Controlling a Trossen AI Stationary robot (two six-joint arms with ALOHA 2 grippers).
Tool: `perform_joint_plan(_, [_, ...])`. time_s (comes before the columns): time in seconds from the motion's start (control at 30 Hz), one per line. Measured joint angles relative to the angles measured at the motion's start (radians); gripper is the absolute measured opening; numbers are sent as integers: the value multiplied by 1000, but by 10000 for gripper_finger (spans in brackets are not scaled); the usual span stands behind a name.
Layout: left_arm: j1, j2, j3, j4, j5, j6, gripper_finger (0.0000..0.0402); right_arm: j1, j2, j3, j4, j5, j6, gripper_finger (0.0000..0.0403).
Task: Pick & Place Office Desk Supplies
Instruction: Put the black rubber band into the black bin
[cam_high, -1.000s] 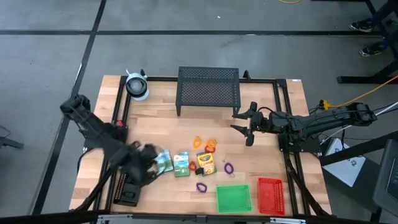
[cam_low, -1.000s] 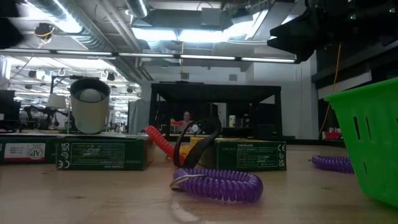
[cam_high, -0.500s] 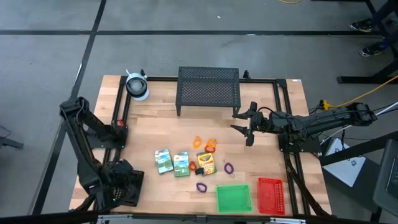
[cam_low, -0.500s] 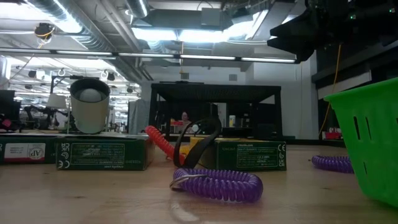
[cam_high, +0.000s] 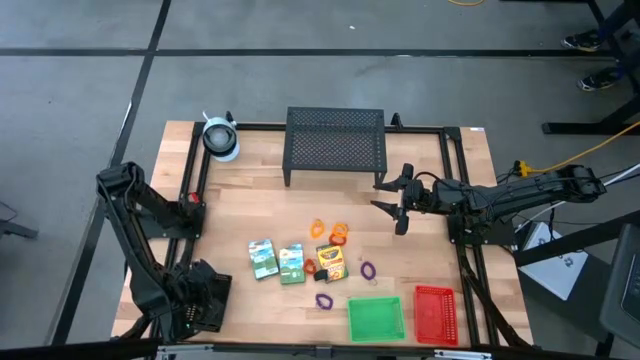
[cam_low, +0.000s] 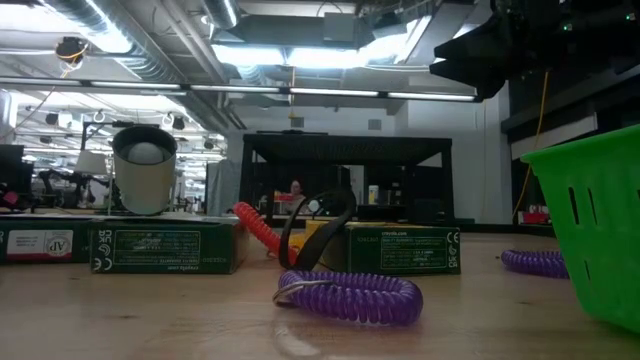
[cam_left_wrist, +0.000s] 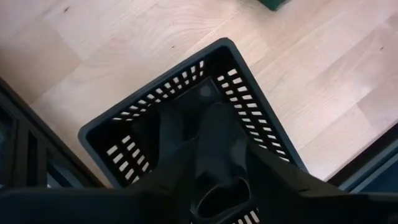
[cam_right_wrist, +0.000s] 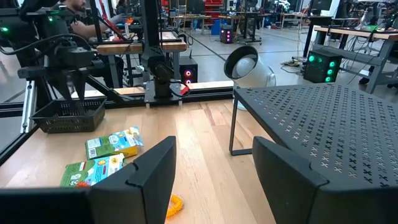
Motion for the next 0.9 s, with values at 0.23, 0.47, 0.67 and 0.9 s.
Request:
perform_joint_plan(0.23, [0, 0, 0, -15, -34, 15, 202, 0, 0, 0, 0, 0, 0, 215])
perform_joint_plan(0.47, [22, 0, 0, -71, -374, 96, 205, 0, 0, 0, 0, 0, 0, 215])
perform_joint_plan(0.67, [173, 0, 0, 84, -669, 432, 202, 0, 0, 0, 0, 0, 0, 215])
perform_joint_plan(0.9, [443, 33, 0, 603, -597, 1160, 205, 0, 0, 0, 0, 0, -1, 215])
